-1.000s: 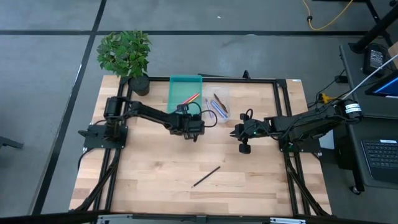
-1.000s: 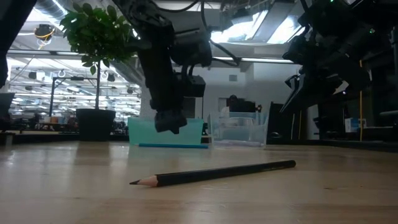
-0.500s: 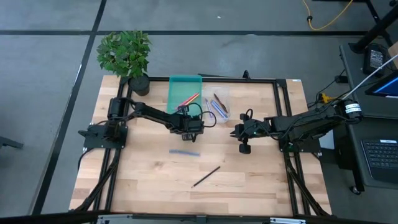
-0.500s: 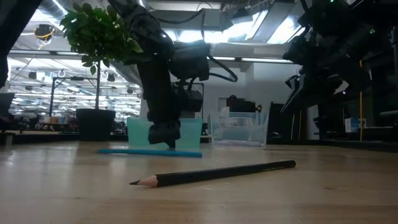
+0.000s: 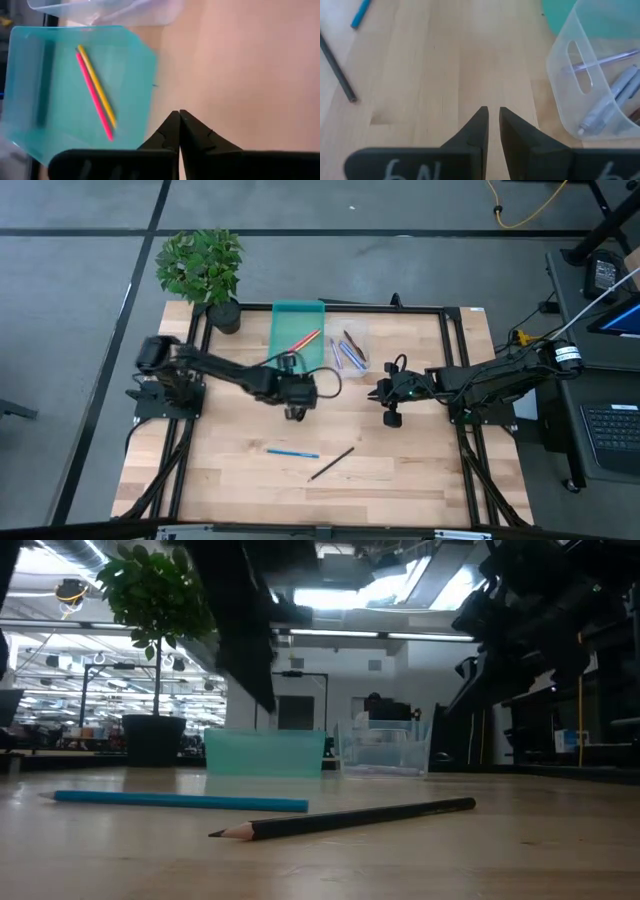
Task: Sort pens & pencils
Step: Put the blue pencil into the blue bin
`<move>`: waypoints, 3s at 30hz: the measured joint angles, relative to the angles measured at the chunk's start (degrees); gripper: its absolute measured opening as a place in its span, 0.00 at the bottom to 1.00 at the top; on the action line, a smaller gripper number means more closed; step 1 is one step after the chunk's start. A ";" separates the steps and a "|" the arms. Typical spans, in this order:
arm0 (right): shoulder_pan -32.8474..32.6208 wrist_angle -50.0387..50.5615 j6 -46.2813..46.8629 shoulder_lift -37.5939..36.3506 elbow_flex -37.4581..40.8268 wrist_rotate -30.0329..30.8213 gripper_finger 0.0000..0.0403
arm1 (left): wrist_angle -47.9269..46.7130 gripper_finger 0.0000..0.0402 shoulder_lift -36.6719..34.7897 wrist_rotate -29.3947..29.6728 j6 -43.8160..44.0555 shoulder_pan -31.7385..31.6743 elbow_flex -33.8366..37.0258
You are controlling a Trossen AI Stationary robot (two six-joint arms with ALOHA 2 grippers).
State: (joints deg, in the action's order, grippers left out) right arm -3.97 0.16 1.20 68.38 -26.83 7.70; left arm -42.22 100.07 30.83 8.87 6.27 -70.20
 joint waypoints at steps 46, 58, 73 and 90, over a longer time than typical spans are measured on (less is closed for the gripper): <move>-2.08 -13.44 1.76 0.00 -0.02 -9.33 0.12 | 9.29 0.31 -0.07 -21.63 23.62 17.48 5.80; -2.29 -12.02 3.18 0.00 -0.02 -9.29 0.12 | 11.87 0.30 5.20 -26.69 23.58 19.68 5.49; -2.75 -12.31 3.16 0.00 -0.02 -9.31 0.12 | 11.00 0.30 11.40 -25.91 16.17 19.29 4.79; -2.76 -12.31 3.07 0.00 -0.02 -9.31 0.12 | 11.79 0.16 11.59 -28.22 16.67 17.94 4.84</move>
State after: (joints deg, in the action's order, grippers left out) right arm -6.73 -12.15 4.27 68.38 -26.85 -1.61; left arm -30.43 111.66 2.61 25.54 24.21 -65.36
